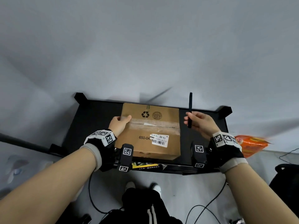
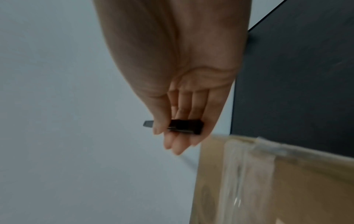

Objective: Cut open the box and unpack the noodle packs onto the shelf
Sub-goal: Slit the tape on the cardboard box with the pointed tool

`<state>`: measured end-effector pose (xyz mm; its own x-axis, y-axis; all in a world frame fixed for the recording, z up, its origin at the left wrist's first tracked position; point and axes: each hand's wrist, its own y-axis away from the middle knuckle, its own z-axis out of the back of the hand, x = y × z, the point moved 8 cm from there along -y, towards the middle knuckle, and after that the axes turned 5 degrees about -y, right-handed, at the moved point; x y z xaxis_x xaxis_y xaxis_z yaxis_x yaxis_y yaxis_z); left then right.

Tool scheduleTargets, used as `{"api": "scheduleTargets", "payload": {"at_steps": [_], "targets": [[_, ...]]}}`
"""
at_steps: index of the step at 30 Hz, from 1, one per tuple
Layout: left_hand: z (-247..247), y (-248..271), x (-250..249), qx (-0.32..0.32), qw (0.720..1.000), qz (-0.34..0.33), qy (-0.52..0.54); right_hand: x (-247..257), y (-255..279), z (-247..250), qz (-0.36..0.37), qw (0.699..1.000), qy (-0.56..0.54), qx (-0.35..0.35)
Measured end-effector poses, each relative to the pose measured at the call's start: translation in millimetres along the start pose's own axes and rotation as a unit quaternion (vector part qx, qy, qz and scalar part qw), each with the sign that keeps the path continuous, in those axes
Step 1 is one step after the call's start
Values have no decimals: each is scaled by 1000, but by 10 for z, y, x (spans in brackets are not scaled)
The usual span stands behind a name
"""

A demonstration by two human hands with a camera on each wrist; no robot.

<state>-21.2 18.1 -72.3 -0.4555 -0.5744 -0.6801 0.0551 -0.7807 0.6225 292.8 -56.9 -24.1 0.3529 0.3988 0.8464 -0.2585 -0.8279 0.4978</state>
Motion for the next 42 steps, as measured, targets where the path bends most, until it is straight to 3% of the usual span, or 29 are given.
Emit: {"api": "scheduleTargets", "payload": {"at_steps": [2,6,10,17,21,24,32,42], "targets": [[-14,8,48,39,999,4,-3,88,55,-314,6,997,30,68],[-15,-140,233,106,992,31,-68,-24,92,-766,29,976,163,138],[42,17,239,140,984,50,-99,-307,166,-1006,-10,952,241,190],[125,236,253,170,982,74,-36,-343,180,-1035,77,907,397,117],[110,59,398,193,977,90,-26,-299,181,-1065,104,896,424,79],[104,-29,451,193,976,95,-36,-243,190,-1115,129,872,470,54],[150,210,324,172,980,96,-42,-155,185,-1443,193,785,584,75],[134,175,382,176,978,97,-53,-143,119,-1679,192,745,636,54]]}}
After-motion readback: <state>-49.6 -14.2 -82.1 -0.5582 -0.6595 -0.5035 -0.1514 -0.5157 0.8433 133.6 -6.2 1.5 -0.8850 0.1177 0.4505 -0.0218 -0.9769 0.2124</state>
